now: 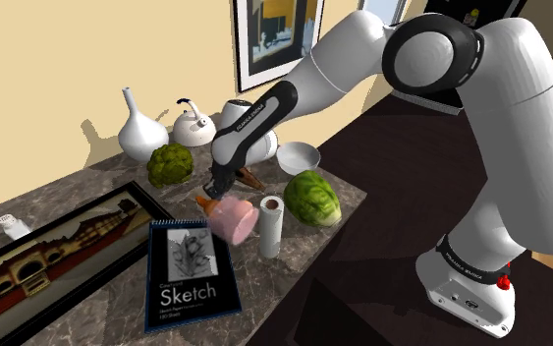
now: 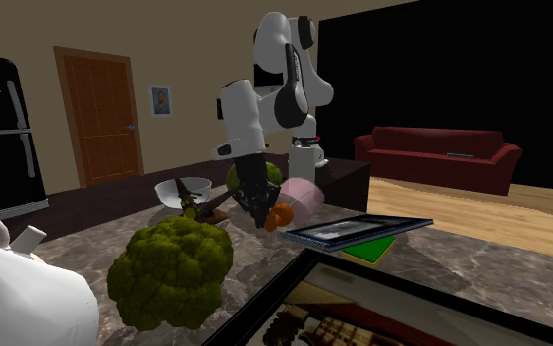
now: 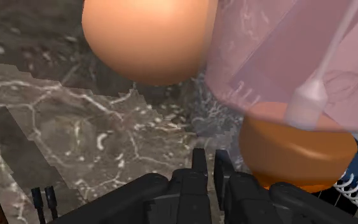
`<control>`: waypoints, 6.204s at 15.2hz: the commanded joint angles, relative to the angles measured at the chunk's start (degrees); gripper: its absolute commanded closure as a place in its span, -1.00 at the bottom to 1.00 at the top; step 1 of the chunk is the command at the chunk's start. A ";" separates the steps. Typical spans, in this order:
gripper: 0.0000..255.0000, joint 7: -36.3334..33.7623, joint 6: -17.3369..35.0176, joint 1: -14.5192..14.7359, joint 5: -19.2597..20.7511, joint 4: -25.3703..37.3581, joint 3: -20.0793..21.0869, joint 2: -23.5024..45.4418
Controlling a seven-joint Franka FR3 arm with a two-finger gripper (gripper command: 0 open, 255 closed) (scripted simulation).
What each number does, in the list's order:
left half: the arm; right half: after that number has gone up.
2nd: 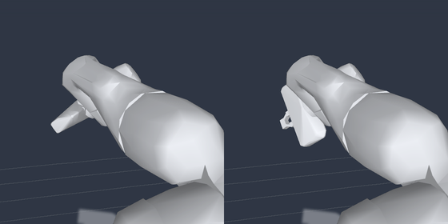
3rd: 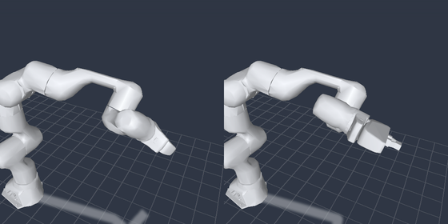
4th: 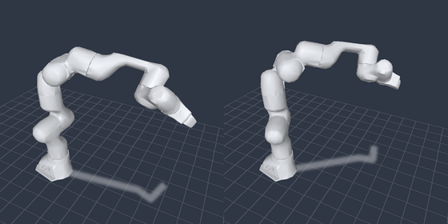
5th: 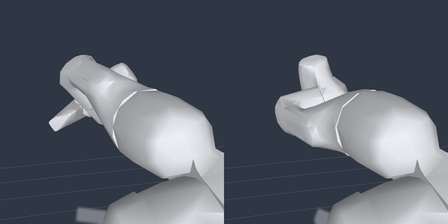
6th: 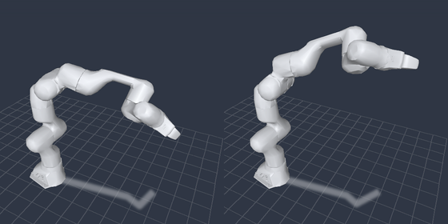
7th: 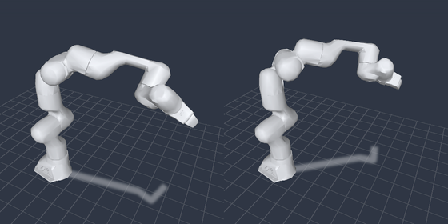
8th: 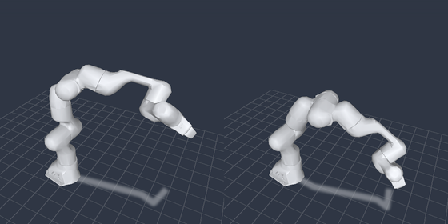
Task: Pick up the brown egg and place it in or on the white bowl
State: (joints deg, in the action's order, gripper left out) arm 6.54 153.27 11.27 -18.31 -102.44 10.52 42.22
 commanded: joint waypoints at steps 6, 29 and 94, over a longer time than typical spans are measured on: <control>1.00 -0.21 -2.39 0.17 0.19 0.60 -0.10 0.23; -1.00 -61.74 -33.64 10.23 -7.98 8.40 -16.74 3.49; 1.00 -41.04 -56.91 -10.90 0.34 19.89 -27.89 -2.28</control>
State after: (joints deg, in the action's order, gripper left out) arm -34.87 96.27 0.71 -17.94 -83.03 -17.37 39.31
